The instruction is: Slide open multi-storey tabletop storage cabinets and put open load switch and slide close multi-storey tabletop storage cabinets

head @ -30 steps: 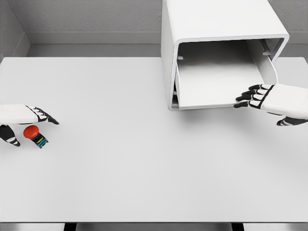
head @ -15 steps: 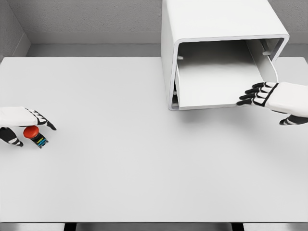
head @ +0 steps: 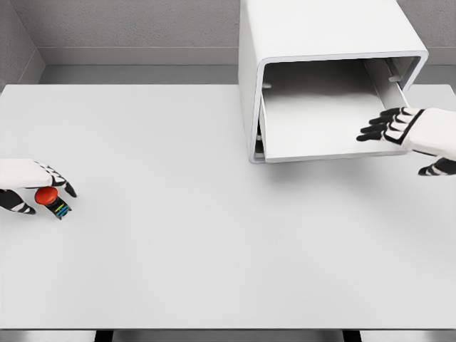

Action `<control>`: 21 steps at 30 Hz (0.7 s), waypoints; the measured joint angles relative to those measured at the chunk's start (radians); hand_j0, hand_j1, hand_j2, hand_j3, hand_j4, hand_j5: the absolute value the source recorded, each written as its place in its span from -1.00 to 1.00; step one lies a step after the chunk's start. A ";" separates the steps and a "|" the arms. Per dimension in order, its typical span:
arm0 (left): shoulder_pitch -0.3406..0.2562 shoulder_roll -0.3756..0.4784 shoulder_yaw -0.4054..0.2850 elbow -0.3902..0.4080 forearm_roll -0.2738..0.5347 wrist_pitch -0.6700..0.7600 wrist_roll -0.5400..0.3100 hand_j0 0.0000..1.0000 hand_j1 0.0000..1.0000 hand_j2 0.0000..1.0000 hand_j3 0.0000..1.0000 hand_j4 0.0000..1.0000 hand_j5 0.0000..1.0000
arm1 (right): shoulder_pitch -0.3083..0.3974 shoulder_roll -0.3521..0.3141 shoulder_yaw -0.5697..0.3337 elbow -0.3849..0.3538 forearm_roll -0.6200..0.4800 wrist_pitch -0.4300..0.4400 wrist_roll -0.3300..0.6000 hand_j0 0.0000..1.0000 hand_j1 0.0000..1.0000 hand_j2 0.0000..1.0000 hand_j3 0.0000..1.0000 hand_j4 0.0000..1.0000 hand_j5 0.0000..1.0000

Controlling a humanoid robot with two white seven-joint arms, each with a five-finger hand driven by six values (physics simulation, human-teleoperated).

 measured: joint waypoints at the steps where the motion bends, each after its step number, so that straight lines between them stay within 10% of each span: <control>1: 0.000 0.002 -0.001 -0.004 0.000 0.000 0.000 0.53 0.53 0.53 0.53 0.53 0.53 | 0.000 -0.001 -0.006 0.000 -0.008 0.000 0.000 1.00 1.00 1.00 1.00 1.00 1.00; 12: -0.002 0.021 -0.007 -0.084 0.005 0.000 0.000 0.53 0.53 0.53 0.53 0.53 0.53 | 0.005 -0.018 -0.096 0.000 -0.133 0.000 0.000 1.00 1.00 1.00 1.00 1.00 1.00; 15: 0.000 0.023 -0.008 -0.093 0.004 0.000 0.000 0.27 0.27 0.27 0.27 0.27 0.27 | 0.011 -0.037 -0.134 0.000 -0.180 0.000 0.000 1.00 1.00 1.00 1.00 1.00 1.00; 21: 0.000 0.024 -0.009 -0.098 0.004 0.000 0.000 -0.05 -0.05 -0.05 -0.05 -0.05 -0.05 | 0.236 -0.055 -0.327 0.007 -0.220 -0.002 0.000 1.00 1.00 1.00 1.00 1.00 1.00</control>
